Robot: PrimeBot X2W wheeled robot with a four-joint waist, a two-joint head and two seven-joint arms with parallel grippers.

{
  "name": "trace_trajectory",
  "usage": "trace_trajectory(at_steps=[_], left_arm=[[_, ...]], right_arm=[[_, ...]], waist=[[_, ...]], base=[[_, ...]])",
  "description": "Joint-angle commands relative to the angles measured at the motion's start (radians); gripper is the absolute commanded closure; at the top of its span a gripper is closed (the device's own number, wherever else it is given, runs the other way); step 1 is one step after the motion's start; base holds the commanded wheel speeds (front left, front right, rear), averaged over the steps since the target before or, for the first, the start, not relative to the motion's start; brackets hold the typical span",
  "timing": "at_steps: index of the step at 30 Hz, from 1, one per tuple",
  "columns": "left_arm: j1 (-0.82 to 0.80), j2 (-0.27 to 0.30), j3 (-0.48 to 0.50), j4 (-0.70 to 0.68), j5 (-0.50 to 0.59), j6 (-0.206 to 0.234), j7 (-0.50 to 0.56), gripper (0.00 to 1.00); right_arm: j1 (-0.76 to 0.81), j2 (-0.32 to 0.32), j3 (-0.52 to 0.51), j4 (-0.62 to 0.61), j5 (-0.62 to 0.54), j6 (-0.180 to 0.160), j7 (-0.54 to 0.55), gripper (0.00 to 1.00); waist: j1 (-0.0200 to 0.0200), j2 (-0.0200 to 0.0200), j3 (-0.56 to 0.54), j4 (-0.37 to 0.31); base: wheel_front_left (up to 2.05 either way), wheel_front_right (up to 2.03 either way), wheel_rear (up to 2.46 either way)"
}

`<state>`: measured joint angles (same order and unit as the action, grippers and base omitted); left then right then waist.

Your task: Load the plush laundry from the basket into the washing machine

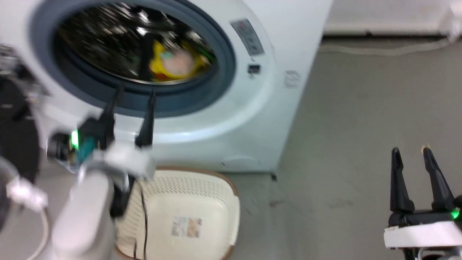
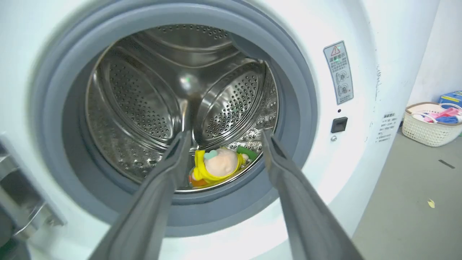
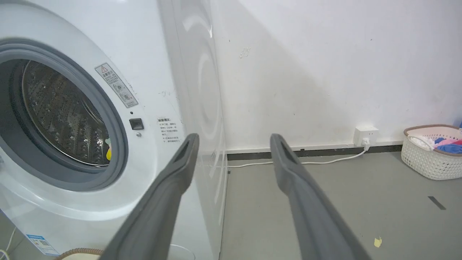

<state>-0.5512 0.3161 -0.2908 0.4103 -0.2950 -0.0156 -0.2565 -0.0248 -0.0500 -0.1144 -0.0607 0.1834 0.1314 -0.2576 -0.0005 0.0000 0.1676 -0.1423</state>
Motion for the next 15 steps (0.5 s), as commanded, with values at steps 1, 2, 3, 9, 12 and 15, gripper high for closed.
trace_trajectory(at_steps=[1, 2, 3, 9, 12, 15], left_arm=[[0.087, -0.011, 0.018, -0.065, 0.010, 0.027, -0.005, 0.00], [0.139, -0.021, 0.027, -0.111, 0.013, 0.042, -0.005, 0.00], [0.188, -0.030, 0.036, -0.151, 0.017, 0.056, -0.005, 0.00], [0.399, -0.087, 0.040, -0.307, 0.061, 0.113, -0.005, 0.00], [0.462, -0.110, 0.041, -0.345, 0.085, 0.130, -0.005, 0.00], [0.502, -0.123, 0.042, -0.376, 0.120, 0.140, -0.005, 0.00]], right_arm=[[0.020, 0.000, -0.003, 0.002, -0.007, -0.001, -0.004, 0.00], [0.029, 0.000, -0.007, 0.003, -0.008, -0.001, -0.004, 0.00], [0.038, 0.000, -0.008, 0.002, -0.010, -0.001, -0.004, 0.00], [0.089, 0.000, -0.011, 0.004, -0.025, -0.001, -0.004, 0.00], [0.108, 0.000, -0.003, 0.013, -0.030, -0.001, -0.004, 0.00], [0.120, 0.000, 0.003, 0.018, -0.033, -0.001, -0.004, 0.00]], waist=[[0.0005, 0.0000, -0.089, 0.075], [0.0005, 0.0000, -0.102, 0.084], [0.0005, 0.0000, -0.111, 0.092], [0.0005, 0.0000, -0.149, 0.134], [0.0005, 0.0000, -0.163, 0.144], [0.0005, 0.0000, -0.169, 0.150]], base=[[0.00, 0.00, 0.00], [0.00, 0.00, 0.00], [0.00, 0.00, 0.00], [0.00, 0.00, 0.00], [0.00, 0.00, 0.00], [0.00, 0.00, 0.00]])
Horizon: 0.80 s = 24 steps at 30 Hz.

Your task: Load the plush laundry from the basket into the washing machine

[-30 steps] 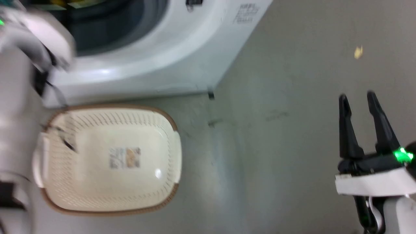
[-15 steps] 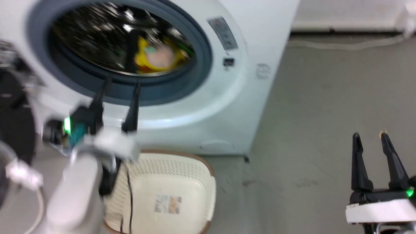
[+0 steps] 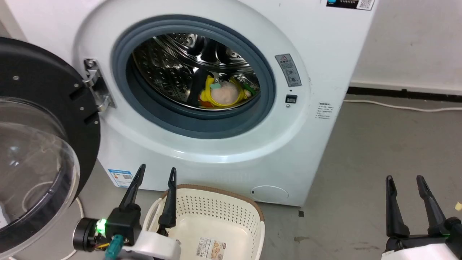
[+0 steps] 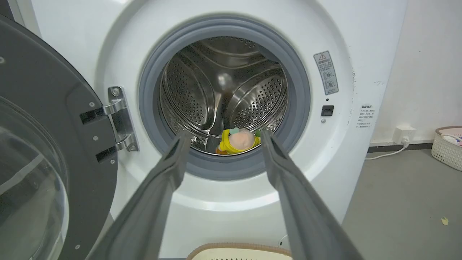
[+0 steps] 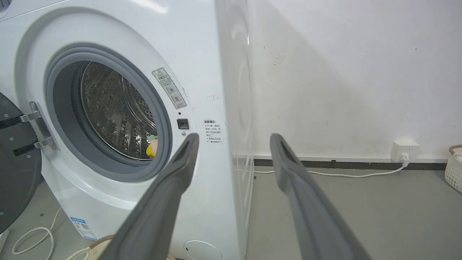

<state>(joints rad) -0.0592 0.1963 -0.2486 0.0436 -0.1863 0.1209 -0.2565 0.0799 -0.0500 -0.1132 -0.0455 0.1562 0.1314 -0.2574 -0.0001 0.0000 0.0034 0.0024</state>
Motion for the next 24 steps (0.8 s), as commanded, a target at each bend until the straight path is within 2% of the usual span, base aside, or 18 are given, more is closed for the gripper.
trace_trajectory(at_steps=[1, 12, 24], left_arm=[[0.021, -0.009, 0.001, -0.016, 0.020, 0.005, -0.005, 0.00], [0.061, -0.034, 0.000, 0.051, 0.057, -0.016, -0.005, 0.00], [0.054, -0.068, 0.046, 0.104, 0.055, -0.024, -0.005, 0.00]], right_arm=[[0.019, 0.000, 0.004, 0.004, -0.005, -0.001, -0.004, 0.00], [0.037, 0.000, 0.034, 0.038, -0.017, -0.001, -0.004, 0.00], [0.036, 0.000, 0.043, 0.055, -0.025, -0.001, -0.004, 0.00]], waist=[[0.0001, 0.0000, -0.007, 0.006], [0.0001, 0.0000, -0.018, 0.014], [0.0001, 0.0000, -0.018, 0.017]], base=[[0.00, 0.00, 0.00], [0.00, 0.00, 0.00], [0.00, 0.00, 0.00]])
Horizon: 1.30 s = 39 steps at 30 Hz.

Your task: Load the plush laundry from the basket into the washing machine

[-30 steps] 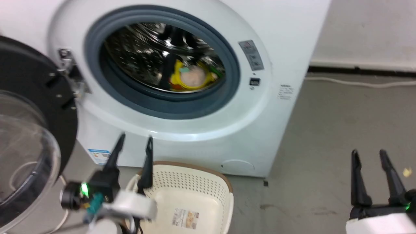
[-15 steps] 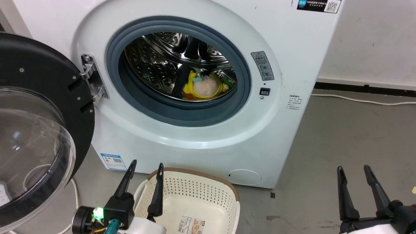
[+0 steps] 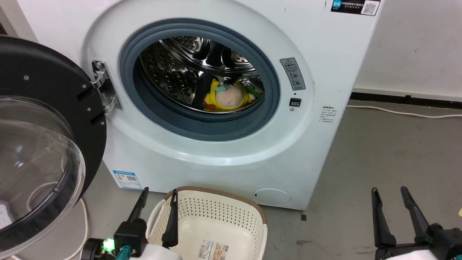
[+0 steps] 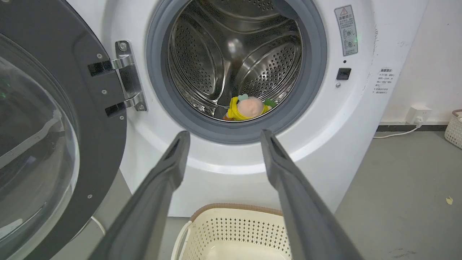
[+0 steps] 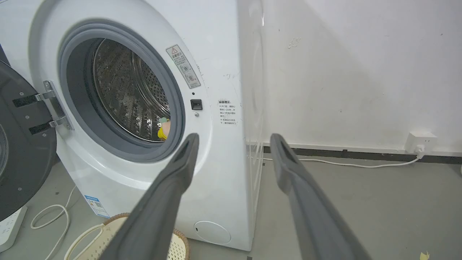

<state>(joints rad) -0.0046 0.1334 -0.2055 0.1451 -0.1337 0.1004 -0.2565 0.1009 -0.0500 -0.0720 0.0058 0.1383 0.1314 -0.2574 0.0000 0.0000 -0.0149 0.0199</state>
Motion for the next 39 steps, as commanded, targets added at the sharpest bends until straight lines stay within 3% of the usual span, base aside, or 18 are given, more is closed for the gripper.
trace_trajectory(at_steps=[1, 39], left_arm=[[0.000, -0.001, 0.000, 0.000, 0.000, -0.002, 0.000, 1.00], [0.001, -0.024, 0.056, -0.041, 0.038, -0.031, 0.073, 1.00]], right_arm=[[0.000, 0.000, 0.001, 0.000, 0.000, 0.000, 0.000, 1.00], [-0.030, 0.000, 0.021, -0.002, -0.039, 0.000, 0.073, 1.00]], waist=[[0.0000, 0.0000, 0.000, 0.000], [0.0000, 0.0000, 0.005, -0.005]], base=[[0.00, 0.00, 0.00], [0.00, 0.00, 0.00]])
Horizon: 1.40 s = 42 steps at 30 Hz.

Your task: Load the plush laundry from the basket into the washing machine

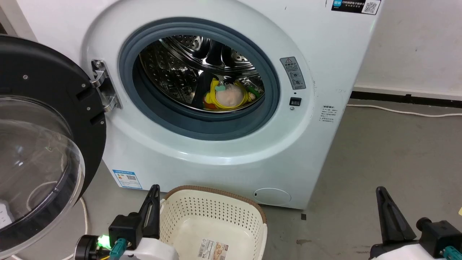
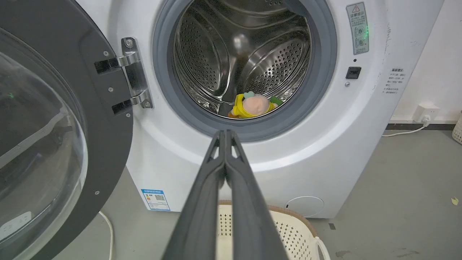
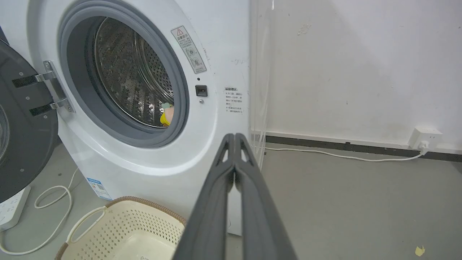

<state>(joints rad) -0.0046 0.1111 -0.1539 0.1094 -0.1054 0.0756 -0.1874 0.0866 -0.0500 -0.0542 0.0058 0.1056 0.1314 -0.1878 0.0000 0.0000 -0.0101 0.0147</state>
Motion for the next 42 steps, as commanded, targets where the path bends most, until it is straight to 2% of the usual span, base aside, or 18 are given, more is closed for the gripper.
trace_trajectory(at_steps=[1, 42], left_arm=[[0.001, -0.002, 0.006, -0.007, 0.010, -0.007, 0.006, 1.00], [0.003, -0.033, 0.083, -0.060, 0.060, -0.043, 0.100, 1.00]], right_arm=[[-0.017, 0.000, 0.004, -0.002, -0.007, 0.000, 0.006, 1.00], [-0.053, 0.000, 0.030, -0.004, -0.058, 0.000, 0.100, 1.00]], waist=[[0.0000, 0.0000, 0.000, 0.000], [0.0000, 0.0000, 0.005, -0.008]], base=[[0.00, 0.00, 0.00], [0.00, 0.00, 0.00]])
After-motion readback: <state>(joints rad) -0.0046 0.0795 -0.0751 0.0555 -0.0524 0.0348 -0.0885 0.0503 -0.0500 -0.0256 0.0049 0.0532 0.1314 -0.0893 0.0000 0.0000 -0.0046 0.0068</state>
